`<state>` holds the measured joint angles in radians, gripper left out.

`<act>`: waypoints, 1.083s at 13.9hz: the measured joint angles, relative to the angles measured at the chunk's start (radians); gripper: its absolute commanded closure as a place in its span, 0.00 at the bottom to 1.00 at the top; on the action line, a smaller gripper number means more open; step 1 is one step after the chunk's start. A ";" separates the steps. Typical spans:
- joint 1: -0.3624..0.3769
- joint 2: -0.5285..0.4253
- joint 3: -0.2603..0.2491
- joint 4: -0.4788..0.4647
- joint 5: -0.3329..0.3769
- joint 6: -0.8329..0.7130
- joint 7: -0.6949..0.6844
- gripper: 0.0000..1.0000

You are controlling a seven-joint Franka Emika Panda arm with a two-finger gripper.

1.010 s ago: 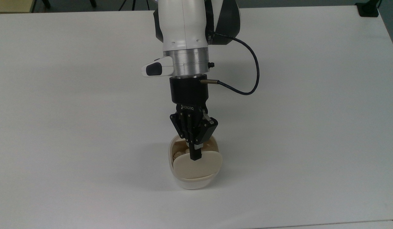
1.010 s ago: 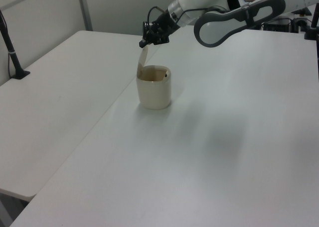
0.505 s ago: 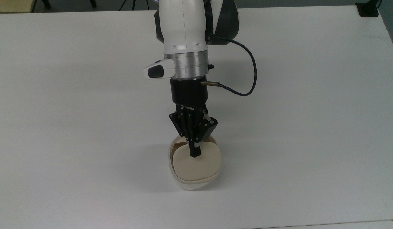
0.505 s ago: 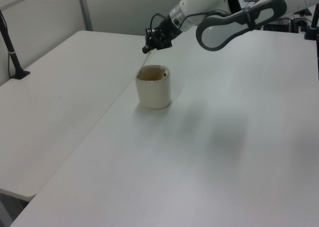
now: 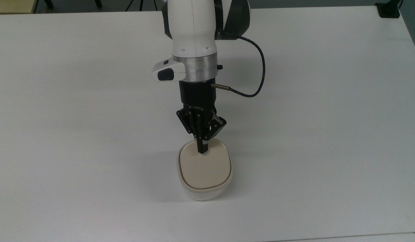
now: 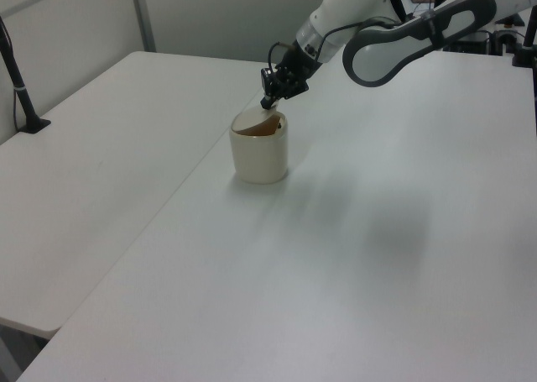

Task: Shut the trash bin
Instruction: 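Press the gripper down on the closed lid to seat it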

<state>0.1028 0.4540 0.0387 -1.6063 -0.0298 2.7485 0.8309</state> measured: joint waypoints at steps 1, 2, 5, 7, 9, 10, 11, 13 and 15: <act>-0.002 0.000 0.000 -0.006 0.000 -0.006 -0.006 1.00; -0.006 0.000 0.000 -0.014 0.000 -0.008 -0.012 1.00; -0.008 0.000 0.000 -0.036 0.000 -0.009 -0.018 1.00; -0.008 0.000 0.000 -0.047 -0.003 -0.010 -0.023 1.00; -0.008 -0.001 0.000 -0.056 -0.025 -0.010 -0.024 1.00; -0.007 -0.001 0.000 -0.057 -0.030 -0.010 -0.024 1.00; -0.007 -0.002 0.000 -0.057 -0.033 -0.010 -0.024 1.00; -0.007 -0.002 0.000 -0.057 -0.034 -0.010 -0.024 1.00; -0.012 -0.011 0.000 -0.056 -0.034 -0.010 -0.024 1.00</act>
<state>0.0911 0.4431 0.0385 -1.6624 -0.0634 2.7389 0.8069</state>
